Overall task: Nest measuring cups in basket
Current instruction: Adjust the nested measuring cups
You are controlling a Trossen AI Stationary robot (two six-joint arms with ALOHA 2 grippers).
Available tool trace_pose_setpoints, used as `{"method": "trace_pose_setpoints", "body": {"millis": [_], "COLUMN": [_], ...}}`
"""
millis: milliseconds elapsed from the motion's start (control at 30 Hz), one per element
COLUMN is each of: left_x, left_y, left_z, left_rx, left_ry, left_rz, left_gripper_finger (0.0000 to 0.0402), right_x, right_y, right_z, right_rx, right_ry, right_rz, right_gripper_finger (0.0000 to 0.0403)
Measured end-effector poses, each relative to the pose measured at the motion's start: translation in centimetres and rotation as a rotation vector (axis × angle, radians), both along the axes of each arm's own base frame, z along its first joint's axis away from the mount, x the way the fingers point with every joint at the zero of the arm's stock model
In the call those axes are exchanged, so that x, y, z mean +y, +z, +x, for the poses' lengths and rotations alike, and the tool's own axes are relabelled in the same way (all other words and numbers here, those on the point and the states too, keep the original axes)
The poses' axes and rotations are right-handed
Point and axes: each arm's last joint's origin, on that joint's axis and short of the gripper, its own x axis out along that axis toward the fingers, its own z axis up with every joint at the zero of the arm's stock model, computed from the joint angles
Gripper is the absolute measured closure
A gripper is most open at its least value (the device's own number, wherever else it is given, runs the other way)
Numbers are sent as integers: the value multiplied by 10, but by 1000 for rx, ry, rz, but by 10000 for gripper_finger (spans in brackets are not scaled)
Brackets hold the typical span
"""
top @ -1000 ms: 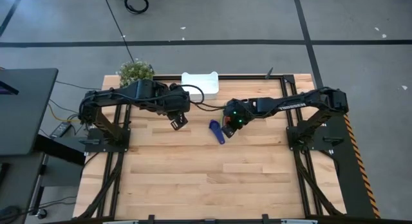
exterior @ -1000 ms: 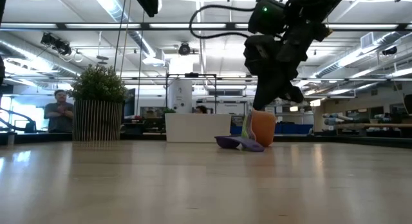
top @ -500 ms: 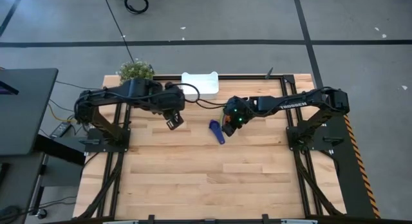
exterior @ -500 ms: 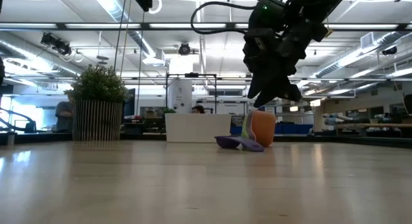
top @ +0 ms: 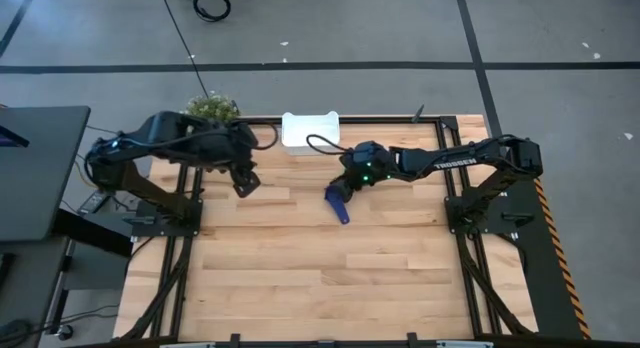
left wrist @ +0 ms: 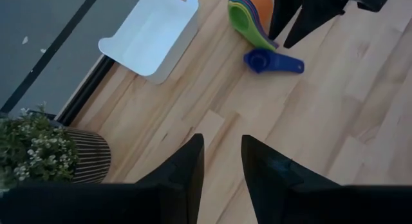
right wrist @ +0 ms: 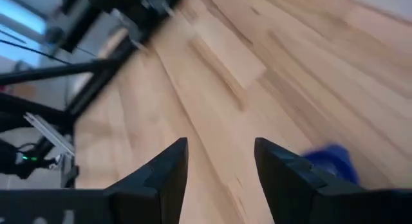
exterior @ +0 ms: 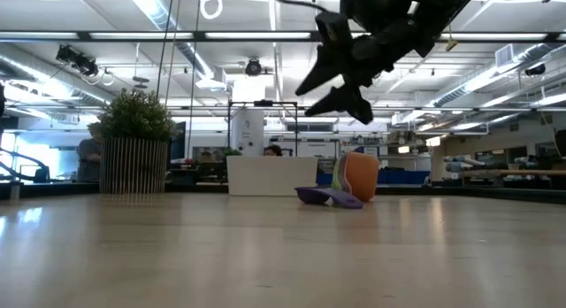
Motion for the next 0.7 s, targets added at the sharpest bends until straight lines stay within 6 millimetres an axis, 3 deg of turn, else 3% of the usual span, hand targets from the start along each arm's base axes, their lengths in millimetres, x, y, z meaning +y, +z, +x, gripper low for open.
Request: {"method": "trace_pose_setpoints", "body": {"millis": [433, 567, 700], "left_x": [2, 4, 5], "left_y": [4, 5, 10], "left_z": [-7, -7, -16], "left_rx": [-23, -37, -50], "left_ry": [33, 92, 76], "left_rz": [35, 96, 114], "left_gripper_finger": [290, 290, 290], "right_x": [-8, -13, -13], "right_y": [7, 3, 17], "right_z": [3, -4, -22], "right_rx": [-80, -10, 50], "right_ry": [2, -93, -233], "right_rz": [-16, 56, 26], "right_gripper_finger": [217, 217, 218]}}
